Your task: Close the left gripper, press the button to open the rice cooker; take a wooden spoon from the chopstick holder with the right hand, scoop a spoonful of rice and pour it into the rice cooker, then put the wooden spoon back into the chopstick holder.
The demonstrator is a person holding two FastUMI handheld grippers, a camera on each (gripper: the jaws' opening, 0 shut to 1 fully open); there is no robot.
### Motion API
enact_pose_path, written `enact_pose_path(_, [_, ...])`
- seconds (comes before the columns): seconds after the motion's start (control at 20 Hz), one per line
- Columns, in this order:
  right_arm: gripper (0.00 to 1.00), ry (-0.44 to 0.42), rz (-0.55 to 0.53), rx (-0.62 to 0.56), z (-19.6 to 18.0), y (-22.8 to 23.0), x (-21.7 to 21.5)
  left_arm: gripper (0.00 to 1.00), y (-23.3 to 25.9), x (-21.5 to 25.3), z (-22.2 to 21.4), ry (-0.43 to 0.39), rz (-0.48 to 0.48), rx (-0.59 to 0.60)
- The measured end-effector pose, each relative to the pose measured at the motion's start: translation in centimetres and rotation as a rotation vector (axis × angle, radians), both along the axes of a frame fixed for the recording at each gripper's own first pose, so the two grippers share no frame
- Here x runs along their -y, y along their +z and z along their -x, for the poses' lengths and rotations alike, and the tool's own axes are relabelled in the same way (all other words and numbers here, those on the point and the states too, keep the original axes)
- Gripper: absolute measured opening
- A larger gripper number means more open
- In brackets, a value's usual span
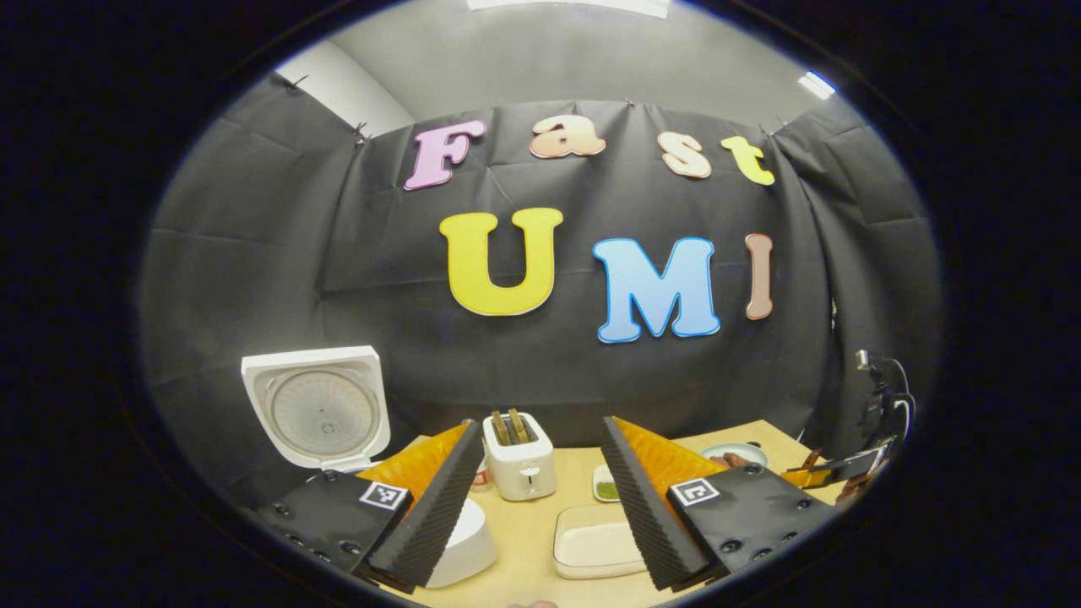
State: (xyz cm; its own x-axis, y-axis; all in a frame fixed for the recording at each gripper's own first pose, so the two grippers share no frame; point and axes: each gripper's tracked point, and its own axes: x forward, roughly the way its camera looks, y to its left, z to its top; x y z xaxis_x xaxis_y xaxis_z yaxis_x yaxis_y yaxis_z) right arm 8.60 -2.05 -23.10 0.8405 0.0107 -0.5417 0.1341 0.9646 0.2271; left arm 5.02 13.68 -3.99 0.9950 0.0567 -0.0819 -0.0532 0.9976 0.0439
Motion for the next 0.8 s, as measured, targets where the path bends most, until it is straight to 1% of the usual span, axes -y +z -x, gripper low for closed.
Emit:
enact_pose_path(0.2, [0.04,0.007,-0.01,0.062,0.0,5.0,-1.1,0.99,0.2,-1.3,0.3,-0.003,0.009,0.005])
enact_pose_path(0.3, [0.04,0.044,-0.024,0.115,-0.6,7.9,-2.7,0.99,0.4,-2.2,0.5,0.0,0.016,0.01])
enact_pose_path(0.45, [0.04,0.108,-0.037,0.167,-2.2,10.7,-6.1,0.99,0.2,-3.5,1.1,0.004,0.016,0.006])
enact_pose_path(0.6, [0.04,0.171,-0.028,0.178,-4.0,10.9,-10.0,0.97,-0.2,-5.0,1.5,0.01,0.018,-0.006])
enact_pose_path(0.65, [0.04,0.189,-0.022,0.172,-4.7,10.6,-11.2,0.99,-0.4,-5.6,1.7,0.012,0.022,-0.01])
enact_pose_path(0.8, [0.04,0.243,0.005,0.141,-6.6,8.4,-15.0,0.99,-0.7,-6.8,2.1,0.022,0.032,-0.015])
